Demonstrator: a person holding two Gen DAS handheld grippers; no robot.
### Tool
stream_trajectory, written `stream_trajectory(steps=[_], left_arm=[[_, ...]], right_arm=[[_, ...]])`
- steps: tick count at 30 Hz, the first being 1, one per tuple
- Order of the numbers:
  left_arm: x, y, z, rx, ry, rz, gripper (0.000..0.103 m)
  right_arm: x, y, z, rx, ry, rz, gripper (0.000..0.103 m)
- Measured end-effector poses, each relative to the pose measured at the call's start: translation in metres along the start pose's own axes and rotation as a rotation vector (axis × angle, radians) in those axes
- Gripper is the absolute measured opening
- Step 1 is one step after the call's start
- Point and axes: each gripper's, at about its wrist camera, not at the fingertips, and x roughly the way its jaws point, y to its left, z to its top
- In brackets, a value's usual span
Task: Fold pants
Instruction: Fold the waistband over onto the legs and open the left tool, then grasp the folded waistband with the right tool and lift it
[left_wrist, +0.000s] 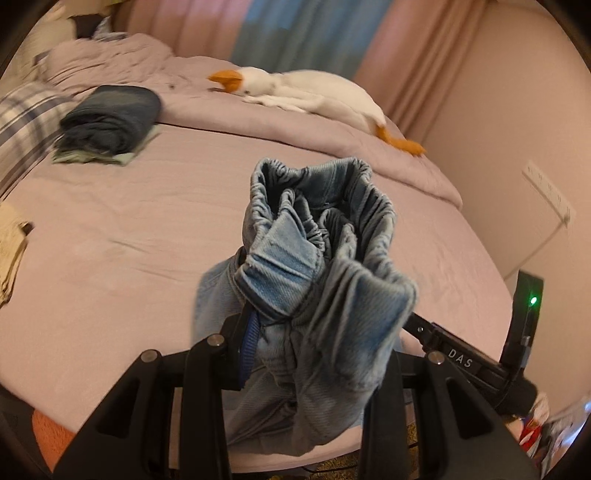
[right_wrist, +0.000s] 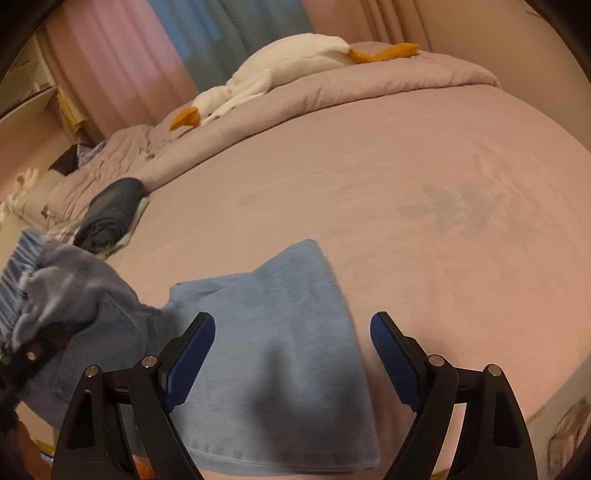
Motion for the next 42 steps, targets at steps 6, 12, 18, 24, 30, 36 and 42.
stream_trajectory(steps=[6,12,18,24,30,36,42], left_arm=[[0.047,-0.02,-0.008,0.042,0.104,-0.036,0.033],[0.075,-0.023,-0.018,0.037,0.171,-0.039,0.033],[0.089,-0.024,-0.029,0.02,0.212,-0.081,0.036],[0.094,-0.018,-0.039,-0.029,0.236,-0.159,0.047],[0.075,-0.016,-0.039,-0.046,0.254,-0.252,0.072],[0.038,-0.014,-0.036,-0.048,0.194,-0.312,0.085],[0.014,0.01,-0.031,-0.073,0.113,-0.226,0.091]], right_arm=[[-0.003,-0.017,-0.003,0.046,0.002,-0.014,0.086],[-0.004,-0.03,-0.005,0.091,0.01,-0.024,0.086],[-0.002,-0.033,-0.006,0.102,0.024,-0.032,0.086],[0.0,-0.034,-0.004,0.099,0.037,-0.048,0.086],[-0.001,-0.031,-0.002,0.087,0.036,-0.064,0.086],[0.0,-0.025,-0.001,0.069,0.029,-0.067,0.086],[0.0,-0.013,-0.001,0.025,0.03,-0.054,0.086]])
